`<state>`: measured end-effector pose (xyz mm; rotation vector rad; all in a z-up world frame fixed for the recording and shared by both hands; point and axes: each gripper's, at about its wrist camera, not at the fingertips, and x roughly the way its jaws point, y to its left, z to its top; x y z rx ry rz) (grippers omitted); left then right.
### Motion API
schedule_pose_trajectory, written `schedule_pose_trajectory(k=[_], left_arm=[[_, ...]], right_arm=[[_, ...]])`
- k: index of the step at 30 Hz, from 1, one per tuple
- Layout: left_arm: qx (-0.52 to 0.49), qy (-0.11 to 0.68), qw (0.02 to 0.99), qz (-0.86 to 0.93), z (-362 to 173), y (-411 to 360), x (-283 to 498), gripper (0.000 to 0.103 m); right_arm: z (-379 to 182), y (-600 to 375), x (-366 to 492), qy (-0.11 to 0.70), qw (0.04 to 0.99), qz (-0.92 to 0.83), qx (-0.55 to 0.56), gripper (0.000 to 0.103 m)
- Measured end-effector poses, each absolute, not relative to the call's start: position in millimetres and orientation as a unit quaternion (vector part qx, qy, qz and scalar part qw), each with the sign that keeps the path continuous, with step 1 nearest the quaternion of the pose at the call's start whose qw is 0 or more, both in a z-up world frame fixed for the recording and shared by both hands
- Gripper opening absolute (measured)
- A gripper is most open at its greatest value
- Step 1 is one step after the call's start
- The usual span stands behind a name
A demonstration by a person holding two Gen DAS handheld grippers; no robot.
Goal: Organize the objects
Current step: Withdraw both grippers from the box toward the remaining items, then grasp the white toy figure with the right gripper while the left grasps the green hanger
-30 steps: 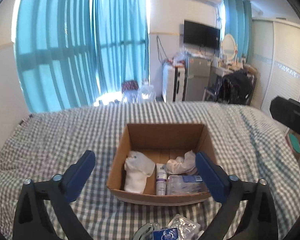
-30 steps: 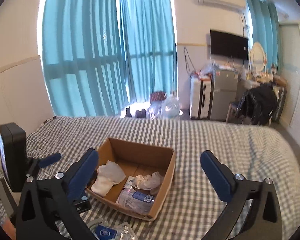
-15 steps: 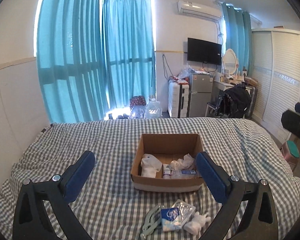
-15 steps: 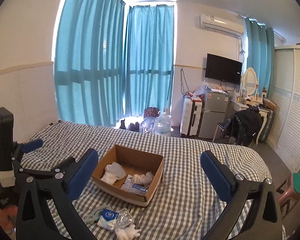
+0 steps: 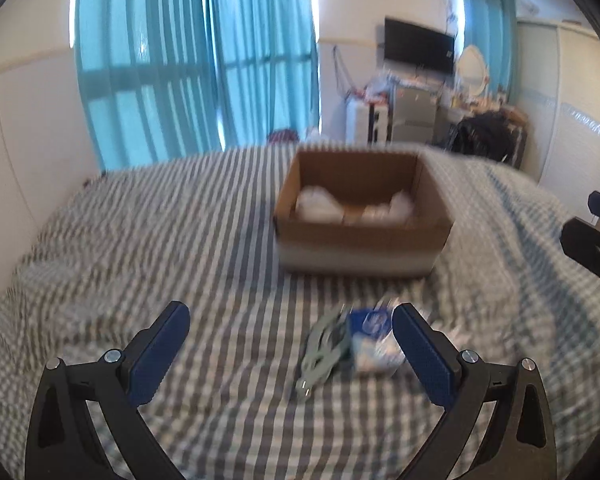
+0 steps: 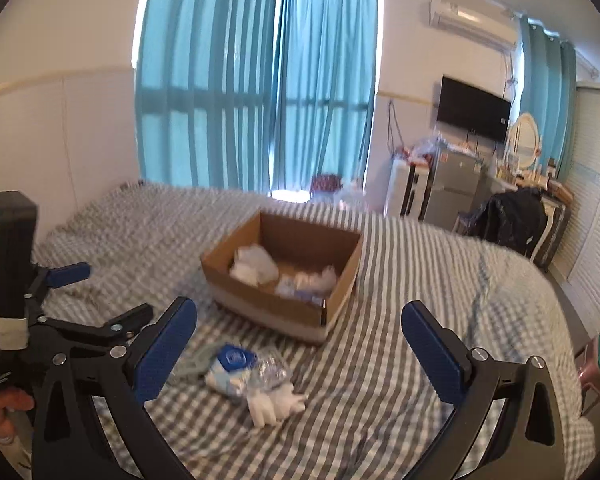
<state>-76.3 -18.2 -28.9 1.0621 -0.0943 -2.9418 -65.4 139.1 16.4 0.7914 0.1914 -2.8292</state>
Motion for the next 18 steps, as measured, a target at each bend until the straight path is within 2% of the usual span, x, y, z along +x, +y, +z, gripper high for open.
schedule_pose_trajectory(k=[6,12,16,18], left_arm=[[0.402,-0.022,0.009,-0.915,-112.0,-21.6,-90.2,0.103],[0.411,-0.046,-0.006,-0.91,-144.1,-21.8,-96.0,0.103],[0.43,-0.059,-0.013,-0.901,-159.8,-16.6,-103.1,0.103],[0.431,-0.057,-0.02,-0.9,-161.5,-14.8,-105.6,0.103]], right_arm=[[-70.8,132.1,-99.9,0.092,0.117,-0.928,0.342,0.103],[-126.1,131.6,-117.3,0.088,0.123,-0.905,0.397,0.101],[-147.5,125.9,-125.9,0.079,0.145,-0.888,0.428,0.094],[-154.4,121.3,-129.5,0.084,0.152,-0.883,0.436,0.085]])
